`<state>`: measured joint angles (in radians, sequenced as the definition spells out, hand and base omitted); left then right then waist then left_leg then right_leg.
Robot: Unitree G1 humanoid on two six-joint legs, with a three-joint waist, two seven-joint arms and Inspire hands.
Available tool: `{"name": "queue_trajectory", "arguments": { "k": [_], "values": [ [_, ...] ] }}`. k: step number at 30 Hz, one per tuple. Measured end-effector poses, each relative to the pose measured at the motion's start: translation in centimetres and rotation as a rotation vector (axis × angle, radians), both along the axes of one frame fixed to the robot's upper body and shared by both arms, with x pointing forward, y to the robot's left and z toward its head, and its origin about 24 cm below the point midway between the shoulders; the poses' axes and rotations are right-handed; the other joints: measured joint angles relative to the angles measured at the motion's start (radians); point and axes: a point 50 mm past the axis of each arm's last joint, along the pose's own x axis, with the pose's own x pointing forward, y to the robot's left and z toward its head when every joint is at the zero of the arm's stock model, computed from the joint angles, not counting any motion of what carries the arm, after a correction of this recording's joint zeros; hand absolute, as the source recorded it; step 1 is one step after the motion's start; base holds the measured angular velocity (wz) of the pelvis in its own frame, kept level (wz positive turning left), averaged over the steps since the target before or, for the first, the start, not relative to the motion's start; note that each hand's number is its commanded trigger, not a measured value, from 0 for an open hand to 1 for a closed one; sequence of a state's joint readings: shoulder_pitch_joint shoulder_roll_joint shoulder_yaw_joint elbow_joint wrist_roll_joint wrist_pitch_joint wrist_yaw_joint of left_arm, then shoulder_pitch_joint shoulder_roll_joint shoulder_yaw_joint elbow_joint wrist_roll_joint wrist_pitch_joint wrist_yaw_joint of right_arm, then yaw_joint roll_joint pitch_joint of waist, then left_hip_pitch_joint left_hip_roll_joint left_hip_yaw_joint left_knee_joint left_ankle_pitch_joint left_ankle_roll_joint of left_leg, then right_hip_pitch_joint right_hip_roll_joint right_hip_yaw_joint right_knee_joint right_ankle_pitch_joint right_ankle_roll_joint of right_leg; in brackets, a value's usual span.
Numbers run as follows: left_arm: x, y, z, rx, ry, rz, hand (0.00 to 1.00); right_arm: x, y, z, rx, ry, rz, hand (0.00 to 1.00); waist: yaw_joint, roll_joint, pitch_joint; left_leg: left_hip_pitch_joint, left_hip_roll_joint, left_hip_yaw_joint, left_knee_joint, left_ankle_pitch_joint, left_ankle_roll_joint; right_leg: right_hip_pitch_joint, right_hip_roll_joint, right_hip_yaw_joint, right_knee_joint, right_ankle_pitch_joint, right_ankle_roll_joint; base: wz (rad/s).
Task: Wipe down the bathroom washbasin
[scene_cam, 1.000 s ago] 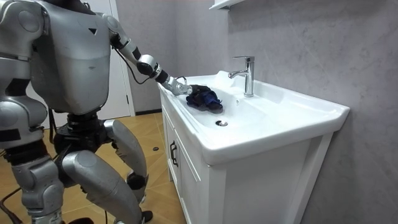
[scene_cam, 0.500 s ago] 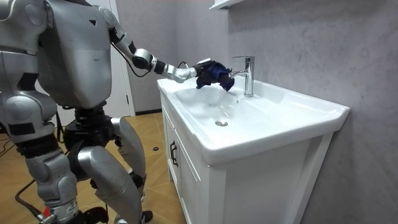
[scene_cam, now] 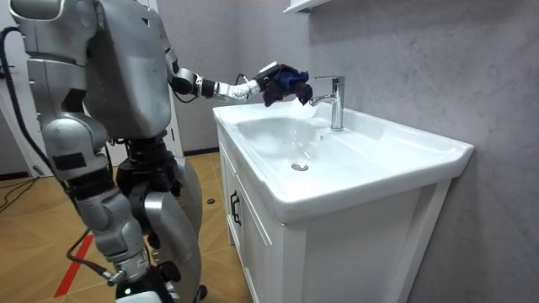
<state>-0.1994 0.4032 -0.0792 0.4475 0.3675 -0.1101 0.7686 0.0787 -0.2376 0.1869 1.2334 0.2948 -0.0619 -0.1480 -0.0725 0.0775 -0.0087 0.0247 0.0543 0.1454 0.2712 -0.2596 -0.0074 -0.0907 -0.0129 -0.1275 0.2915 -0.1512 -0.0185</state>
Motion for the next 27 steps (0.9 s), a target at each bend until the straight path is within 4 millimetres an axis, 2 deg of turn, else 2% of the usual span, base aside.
{"name": "queue_trajectory", "arguments": {
  "k": [3,6,10,14,17,22,27],
  "values": [
    [-0.5,0.0,-0.5,0.015,0.033,-0.01,1.0,-0.2,0.0,0.0,0.008,0.005,0.007,0.0,0.011,0.0,0.0004,0.043,0.0,-0.011,-0.022,0.002,0.0,0.053,0.004,-0.009,-0.031,0.002,0.003,0.1],
    [-0.8,0.7,-0.1,0.004,0.016,0.011,1.0,0.2,-0.1,0.1,0.024,-0.006,-0.006,0.0,0.022,-0.001,0.0005,0.06,-0.001,-0.016,-0.041,0.005,-0.002,0.072,0.005,-0.013,-0.043,0.002,0.004,0.05],
    [-2.8,1.9,-0.2,0.04,0.011,0.06,1.0,-0.2,-0.4,0.1,0.027,0.004,-0.027,0.0,0.022,0.0,0.0023,0.076,-0.001,-0.033,-0.051,0.006,-0.003,0.095,0.007,-0.019,-0.056,-0.003,0.007,0.09],
    [-4.9,2.8,-1.8,0.119,0.106,0.101,1.0,-1.2,-0.8,0.0,0.031,0.035,-0.076,0.0,0.024,-0.001,0.0043,0.086,-0.005,-0.04,-0.062,0.007,-0.003,0.094,0.003,-0.028,-0.052,-0.012,0.008,0.07],
    [-6.0,3.4,-3.3,0.112,0.187,0.147,1.0,-1.7,-0.8,-0.1,0.042,0.058,-0.08,0.0,0.027,-0.003,0.0065,0.092,-0.009,-0.042,-0.075,0.011,-0.002,0.099,0.001,-0.028,-0.053,-0.015,0.01,0.01],
    [-7.7,4.4,-4.3,0.131,0.253,0.206,1.0,-2.4,-1.1,-0.1,0.039,0.076,-0.086,0.0,0.028,0.003,0.0115,0.11,-0.009,-0.042,-0.088,0.011,-0.002,0.117,0.002,-0.027,-0.058,-0.018,0.013,0.0],
    [-8.6,6.0,-3.8,0.173,0.257,0.281,1.0,-3.8,-1.3,-0.1,0.035,0.12,-0.106,0.0,0.045,0.011,0.0069,0.123,-0.009,-0.041,-0.099,0.011,-0.002,0.128,0.003,-0.026,-0.066,-0.018,0.014,0.0]
  ]
}}
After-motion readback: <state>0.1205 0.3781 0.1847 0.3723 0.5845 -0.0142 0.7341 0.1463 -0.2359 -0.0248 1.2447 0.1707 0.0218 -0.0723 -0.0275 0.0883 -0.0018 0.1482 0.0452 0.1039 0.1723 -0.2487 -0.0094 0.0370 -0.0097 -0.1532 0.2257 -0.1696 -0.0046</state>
